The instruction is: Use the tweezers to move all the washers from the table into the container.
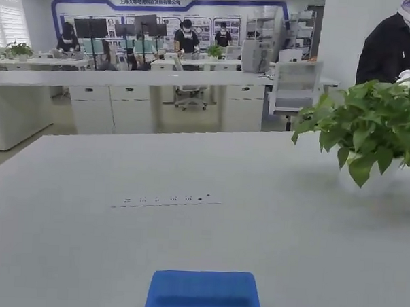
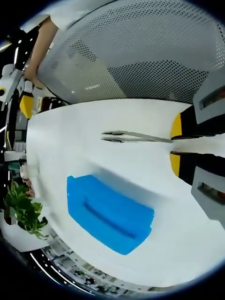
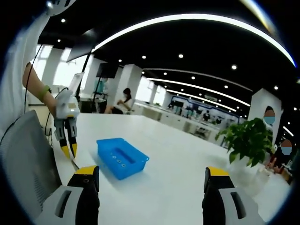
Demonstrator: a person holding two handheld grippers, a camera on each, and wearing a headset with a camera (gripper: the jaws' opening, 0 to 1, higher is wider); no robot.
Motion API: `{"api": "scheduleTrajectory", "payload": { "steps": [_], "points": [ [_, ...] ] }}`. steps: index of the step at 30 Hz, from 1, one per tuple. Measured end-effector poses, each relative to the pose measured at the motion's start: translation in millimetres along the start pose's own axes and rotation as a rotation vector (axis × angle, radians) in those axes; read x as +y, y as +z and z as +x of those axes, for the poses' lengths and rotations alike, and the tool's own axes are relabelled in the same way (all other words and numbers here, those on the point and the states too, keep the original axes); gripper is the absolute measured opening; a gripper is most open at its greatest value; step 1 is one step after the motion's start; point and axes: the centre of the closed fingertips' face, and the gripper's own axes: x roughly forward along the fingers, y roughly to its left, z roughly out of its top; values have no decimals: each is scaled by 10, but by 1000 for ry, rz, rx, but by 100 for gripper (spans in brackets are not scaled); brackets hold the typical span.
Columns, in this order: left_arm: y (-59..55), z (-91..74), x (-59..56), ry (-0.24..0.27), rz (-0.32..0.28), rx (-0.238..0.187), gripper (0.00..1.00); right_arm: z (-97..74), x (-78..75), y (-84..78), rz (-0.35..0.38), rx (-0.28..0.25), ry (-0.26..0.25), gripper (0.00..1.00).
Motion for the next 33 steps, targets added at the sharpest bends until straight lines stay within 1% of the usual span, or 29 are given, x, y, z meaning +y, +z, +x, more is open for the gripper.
{"api": "scheduleTrajectory", "payload": {
  "steps": [1, 2, 3, 5, 6, 7, 8, 9, 10, 11, 12, 14, 16, 17, 19, 20, 21, 23, 25, 27, 29, 31, 33],
  "points": [
    [18, -40, 18, 27, -28, -26, 10, -13, -26, 17, 6, -11, -11, 92],
    [41, -98, 43, 64, -65, -62, 13, -25, -57, 33, 15, -22, -22, 92],
    [56, -149, 59, 90, -91, -88, 17, -44, -111, 11, 27, -27, -29, 93],
    [116, -311, 148, 198, -178, -179, 32, -53, -163, -11, 55, -33, -39, 93],
    [169, -415, 161, 240, -222, -247, 39, -54, -172, -14, 65, -37, -39, 94],
    [203, -492, 163, 264, -257, -294, 46, -48, -157, -14, 67, -39, -38, 95],
    [219, -570, 173, 295, -293, -336, 50, -45, -150, -12, 67, -41, -38, 96],
    [260, -701, 198, 346, -336, -411, 52, -40, -139, -14, 62, -42, -35, 97],
    [290, -785, 216, 380, -360, -464, 55, -37, -130, -15, 57, -41, -30, 98],
    [314, -913, 246, 434, -401, -535, 58, -32, -116, -17, 52, -41, -24, 98],
    [322, -949, 255, 451, -413, -558, 61, -27, -102, -23, 52, -38, -18, 99],
    [377, -1178, 322, 551, -475, -694, 71, -15, -58, -22, 62, -38, 2, 99],
    [398, -1310, 367, 601, -537, -770, 79, -9, -35, -22, 59, -38, 13, 99],
    [434, -1417, 401, 643, -549, -834, 82, -4, -14, -18, 55, -38, 21, 99],
    [467, -1520, 432, 684, -567, -905, 88, 5, 26, -21, 55, -35, 39, 99],
    [461, -1537, 441, 699, -576, -916, 91, 8, 36, -23, 56, -35, 45, 99],
    [448, -1572, 460, 724, -582, -935, 94, 9, 44, -21, 54, -35, 47, 99],
    [431, -1587, 472, 742, -585, -950, 99, 5, 49, -5, 47, -43, 49, 99],
    [434, -1609, 480, 750, -588, -975, 99, -1, 54, 37, 65, -69, 52, 99],
    [424, -1634, 494, 785, -577, -969, 99, 2, 57, 50, 74, -76, 53, 99],
    [421, -1642, 492, 798, -571, -965, 99, 1, 50, 45, 64, -73, 47, 99],
    [420, -1649, 498, 807, -570, -967, 99, 1, 58, 50, 72, -73, 49, 99],
    [403, -1612, 512, 812, -573, -941, 99, -4, 64, 81, 95, -88, 50, 99]
  ]
}}
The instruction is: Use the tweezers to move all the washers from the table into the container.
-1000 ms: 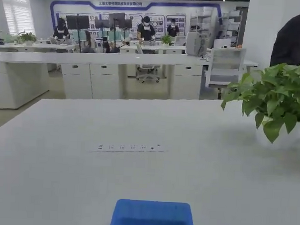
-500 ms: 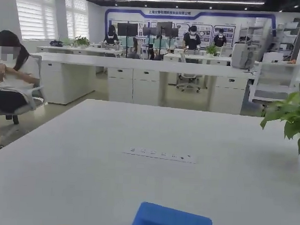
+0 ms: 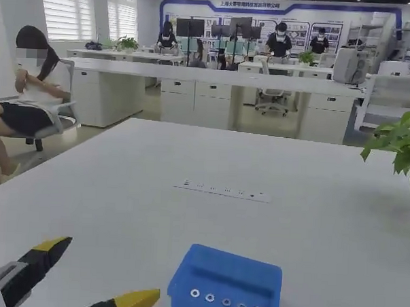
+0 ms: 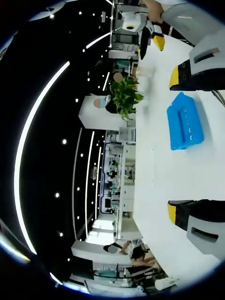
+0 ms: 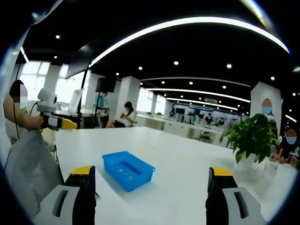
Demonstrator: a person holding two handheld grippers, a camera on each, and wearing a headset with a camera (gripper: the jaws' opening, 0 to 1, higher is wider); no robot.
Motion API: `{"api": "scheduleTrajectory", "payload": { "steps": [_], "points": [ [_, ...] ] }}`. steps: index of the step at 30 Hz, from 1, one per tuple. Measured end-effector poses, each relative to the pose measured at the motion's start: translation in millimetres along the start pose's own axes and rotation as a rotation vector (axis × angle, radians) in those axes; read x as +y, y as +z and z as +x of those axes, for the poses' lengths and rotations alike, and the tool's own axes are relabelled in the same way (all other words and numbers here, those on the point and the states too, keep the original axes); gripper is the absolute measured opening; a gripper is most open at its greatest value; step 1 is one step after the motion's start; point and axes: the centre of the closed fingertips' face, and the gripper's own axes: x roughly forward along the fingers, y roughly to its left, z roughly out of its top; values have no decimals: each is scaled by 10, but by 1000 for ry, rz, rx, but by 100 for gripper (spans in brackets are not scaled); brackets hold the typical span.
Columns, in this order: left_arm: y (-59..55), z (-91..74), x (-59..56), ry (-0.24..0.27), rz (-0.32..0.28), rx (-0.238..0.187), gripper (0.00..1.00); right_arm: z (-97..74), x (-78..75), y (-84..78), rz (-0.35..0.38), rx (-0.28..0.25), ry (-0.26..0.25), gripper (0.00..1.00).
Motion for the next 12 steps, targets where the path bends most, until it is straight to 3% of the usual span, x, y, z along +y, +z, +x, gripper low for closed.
{"api": "scheduleTrajectory", "payload": {
  "steps": [1, 2, 4, 9, 11, 12],
  "points": [
    [-10, 2, 5, 1, 2, 5, 99, 0, 1, 4, 2, -2, 0, 99],
    [-64, 5, 20, 12, 15, 35, 99, -1, -4, 6, 3, -2, -2, 99],
    [-65, 2, 21, 17, 19, 37, 99, -6, -18, 4, -2, 0, -10, 99],
    [8, -7, 49, 25, 3, -3, 99, -24, -98, -30, 12, 14, -48, 98],
    [5, -3, 28, 22, -4, -3, 99, -28, -128, -74, 76, 25, -58, 95],
    [-12, 6, 19, 24, 2, 6, 99, -15, -113, -46, 148, -1, -44, 95]
  ]
}}
